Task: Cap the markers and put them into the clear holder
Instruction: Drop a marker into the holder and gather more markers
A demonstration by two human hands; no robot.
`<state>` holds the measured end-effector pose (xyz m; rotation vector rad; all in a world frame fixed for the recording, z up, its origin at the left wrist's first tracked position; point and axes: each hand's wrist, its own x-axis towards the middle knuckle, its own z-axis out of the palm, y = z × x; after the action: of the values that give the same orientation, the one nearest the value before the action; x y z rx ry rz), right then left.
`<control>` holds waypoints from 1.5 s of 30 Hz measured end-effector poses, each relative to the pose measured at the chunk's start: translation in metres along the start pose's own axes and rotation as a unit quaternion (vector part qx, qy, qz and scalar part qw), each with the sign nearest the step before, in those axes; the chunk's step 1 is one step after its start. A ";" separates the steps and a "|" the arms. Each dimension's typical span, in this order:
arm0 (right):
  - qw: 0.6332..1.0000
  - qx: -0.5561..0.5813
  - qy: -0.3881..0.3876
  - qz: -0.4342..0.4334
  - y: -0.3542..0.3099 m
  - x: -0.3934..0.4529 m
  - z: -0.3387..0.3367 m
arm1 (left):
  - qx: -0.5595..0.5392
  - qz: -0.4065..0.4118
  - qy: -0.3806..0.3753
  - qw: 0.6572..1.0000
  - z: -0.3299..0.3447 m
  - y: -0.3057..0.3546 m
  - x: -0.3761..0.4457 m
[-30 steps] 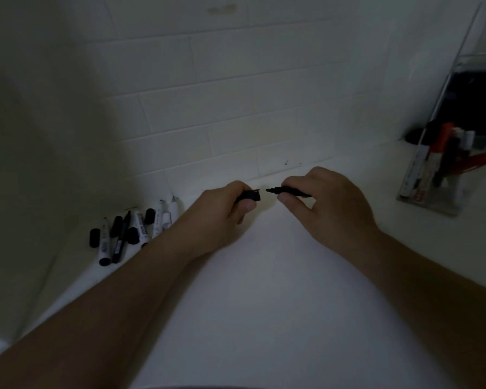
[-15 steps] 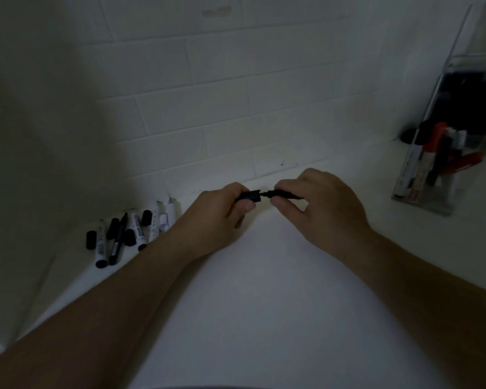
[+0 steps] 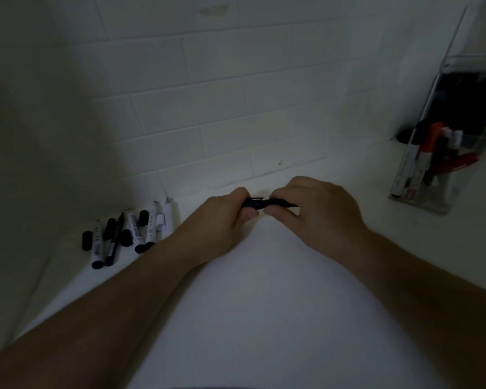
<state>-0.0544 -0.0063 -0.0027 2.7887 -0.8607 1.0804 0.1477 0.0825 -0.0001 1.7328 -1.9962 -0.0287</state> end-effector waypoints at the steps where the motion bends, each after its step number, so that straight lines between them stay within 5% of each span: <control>1: 1.000 -0.002 -0.010 0.002 0.000 0.000 -0.001 | 0.001 0.003 -0.001 1.000 0.001 0.000 -0.001; 19: 1.000 -0.011 -0.008 0.012 -0.002 -0.002 -0.002 | 0.031 0.004 0.034 0.999 0.004 0.014 0.003; 31: 0.993 0.039 -0.103 0.030 0.004 0.012 -0.030 | -0.158 -0.001 0.108 0.982 0.005 0.028 0.008; 34: 0.994 0.074 -0.046 0.063 0.015 0.016 -0.076 | -0.158 0.003 0.086 0.984 0.001 0.035 0.006; 40: 0.963 0.096 0.193 0.163 0.056 0.023 -0.181 | -0.125 0.082 0.016 0.989 -0.003 0.092 0.039; 45: 0.954 -0.012 0.155 0.256 0.097 -0.001 -0.198 | -0.040 0.117 -0.017 0.992 0.049 0.119 0.048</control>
<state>-0.2257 -0.0446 0.1313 2.3260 -1.5763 1.4973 0.0159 0.0465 0.0128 1.4497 -2.1798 -0.0583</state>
